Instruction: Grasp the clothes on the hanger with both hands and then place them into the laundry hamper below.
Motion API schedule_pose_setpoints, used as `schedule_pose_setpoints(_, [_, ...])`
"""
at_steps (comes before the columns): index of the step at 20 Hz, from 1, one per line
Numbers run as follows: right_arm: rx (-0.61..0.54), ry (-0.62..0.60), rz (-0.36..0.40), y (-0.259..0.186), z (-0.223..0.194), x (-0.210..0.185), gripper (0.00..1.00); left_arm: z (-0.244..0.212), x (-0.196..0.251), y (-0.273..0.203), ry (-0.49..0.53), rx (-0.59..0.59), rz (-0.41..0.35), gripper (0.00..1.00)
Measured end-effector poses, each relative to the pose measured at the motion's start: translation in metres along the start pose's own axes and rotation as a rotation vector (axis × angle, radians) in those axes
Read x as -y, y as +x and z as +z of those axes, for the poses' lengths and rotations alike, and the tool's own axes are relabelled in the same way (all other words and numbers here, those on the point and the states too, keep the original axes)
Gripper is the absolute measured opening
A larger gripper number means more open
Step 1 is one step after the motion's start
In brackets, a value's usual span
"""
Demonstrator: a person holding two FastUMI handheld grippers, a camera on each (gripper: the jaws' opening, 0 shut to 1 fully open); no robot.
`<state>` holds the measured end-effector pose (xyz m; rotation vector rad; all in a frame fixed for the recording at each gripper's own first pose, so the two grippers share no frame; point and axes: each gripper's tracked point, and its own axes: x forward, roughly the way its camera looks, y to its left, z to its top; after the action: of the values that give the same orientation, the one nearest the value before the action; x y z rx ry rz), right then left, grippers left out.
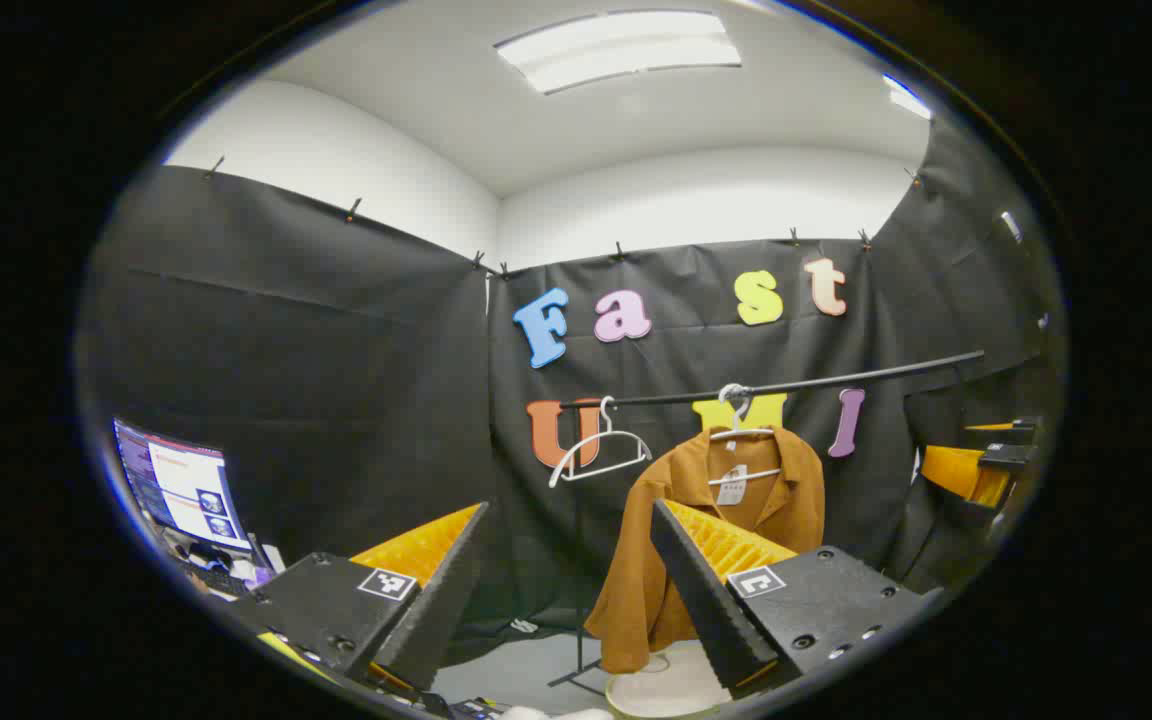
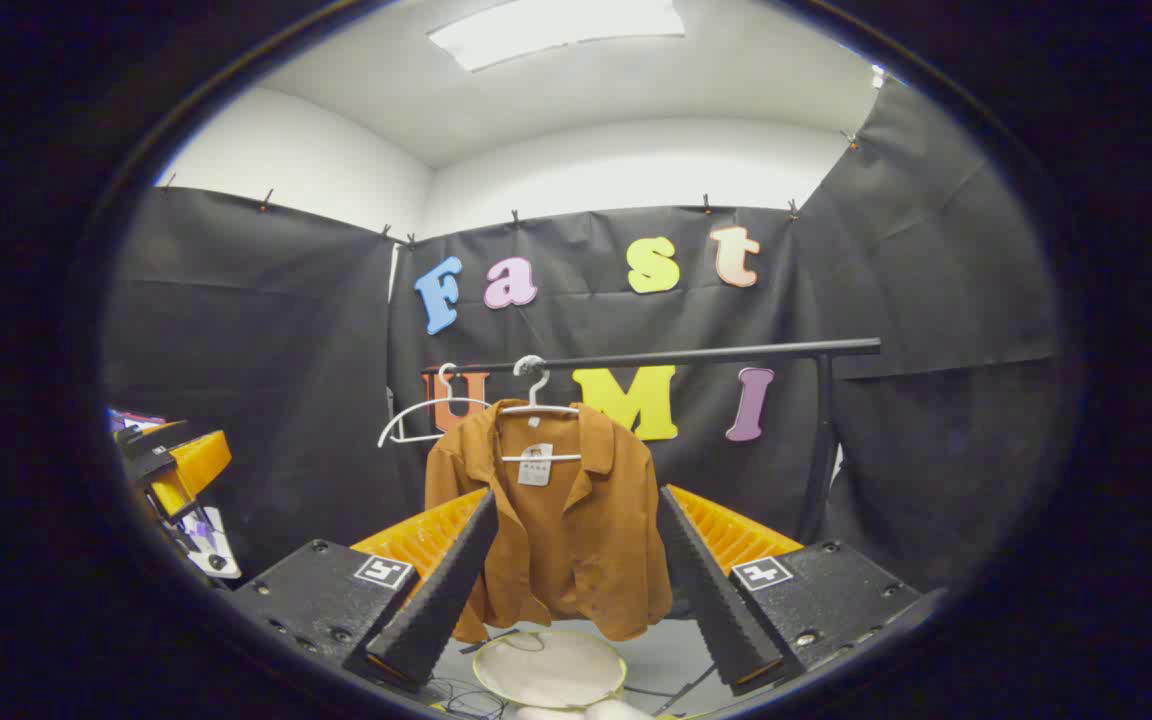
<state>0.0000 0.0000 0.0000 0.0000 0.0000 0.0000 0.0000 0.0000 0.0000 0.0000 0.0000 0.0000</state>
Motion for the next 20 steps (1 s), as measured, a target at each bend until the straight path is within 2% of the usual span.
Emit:
schedule_pose_setpoints(5, [-0.015,0.016,0.005,-0.003,-0.009,-0.004,1.00,-0.005,-0.007,0.002,0.011,-0.010,-0.003,1.00])
schedule_pose_setpoints(12, [-0.016,0.010,-0.036,0.004,-0.013,0.003,1.00,-0.010,-0.012,0.013,0.013,-0.023,-0.016,1.00])
schedule_pose_setpoints(19, [-0.097,0.031,-0.049,0.034,-0.043,0.011,1.00,-0.036,0.002,0.038,0.009,-0.065,-0.043,0.98])
schedule_pose_setpoints(20, [-0.113,0.032,-0.046,0.042,-0.049,0.013,1.00,-0.040,0.009,0.044,0.004,-0.069,-0.050,1.00])
